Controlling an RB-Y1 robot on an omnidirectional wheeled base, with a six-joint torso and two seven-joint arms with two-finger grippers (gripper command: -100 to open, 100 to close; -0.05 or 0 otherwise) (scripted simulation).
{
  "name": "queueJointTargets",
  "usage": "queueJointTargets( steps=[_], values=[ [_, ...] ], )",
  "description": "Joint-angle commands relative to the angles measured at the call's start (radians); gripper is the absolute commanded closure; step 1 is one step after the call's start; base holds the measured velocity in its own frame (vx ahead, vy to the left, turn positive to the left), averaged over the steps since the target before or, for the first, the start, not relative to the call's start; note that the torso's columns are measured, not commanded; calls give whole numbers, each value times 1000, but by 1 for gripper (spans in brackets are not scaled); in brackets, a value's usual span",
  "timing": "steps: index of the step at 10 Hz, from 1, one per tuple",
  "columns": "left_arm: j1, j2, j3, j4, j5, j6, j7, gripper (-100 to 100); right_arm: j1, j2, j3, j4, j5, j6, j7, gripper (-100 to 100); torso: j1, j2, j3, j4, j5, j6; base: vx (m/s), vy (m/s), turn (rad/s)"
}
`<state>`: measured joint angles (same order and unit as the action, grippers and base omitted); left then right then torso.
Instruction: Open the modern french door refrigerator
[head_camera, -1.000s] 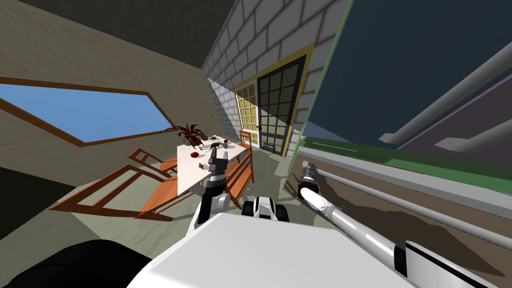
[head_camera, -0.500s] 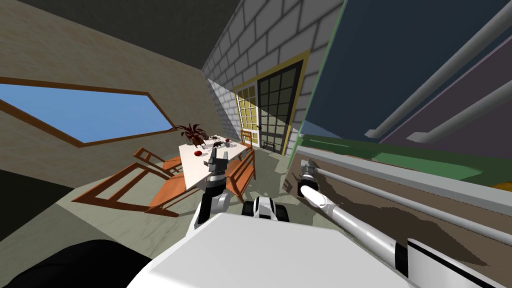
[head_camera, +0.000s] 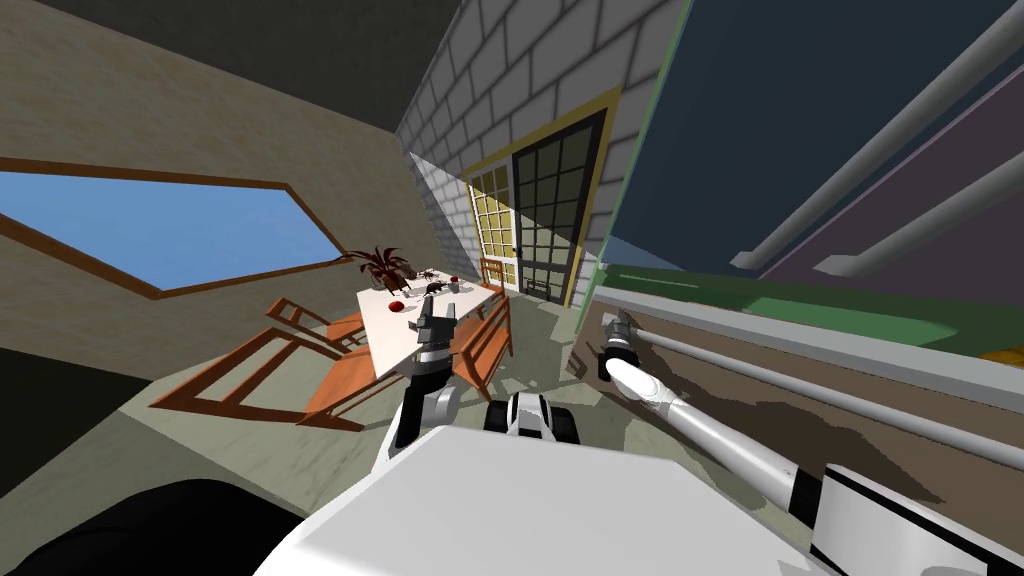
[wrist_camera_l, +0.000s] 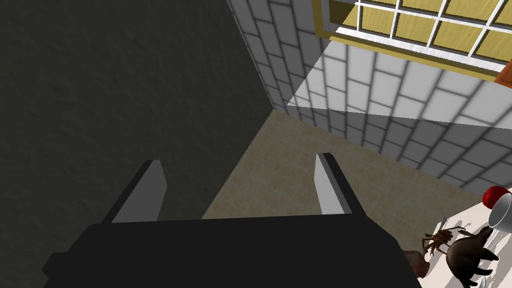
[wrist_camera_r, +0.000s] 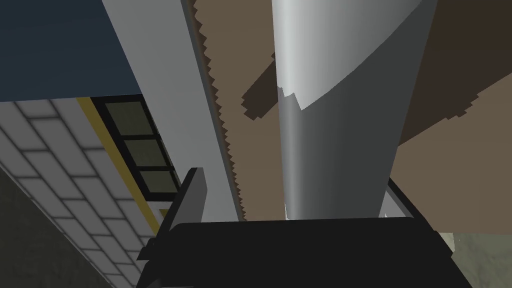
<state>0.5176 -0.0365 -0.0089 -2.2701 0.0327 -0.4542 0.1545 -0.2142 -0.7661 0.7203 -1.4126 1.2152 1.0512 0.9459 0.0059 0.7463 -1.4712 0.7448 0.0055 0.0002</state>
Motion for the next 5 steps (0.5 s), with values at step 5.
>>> queueJointTargets(
  steps=[5],
  values=[
    [0,0,0,0,0,0,0,0,10,5,7,4,-4,-4,0,0,-4,-6,-4,-5,-4,0,0,0,0]
  ],
)
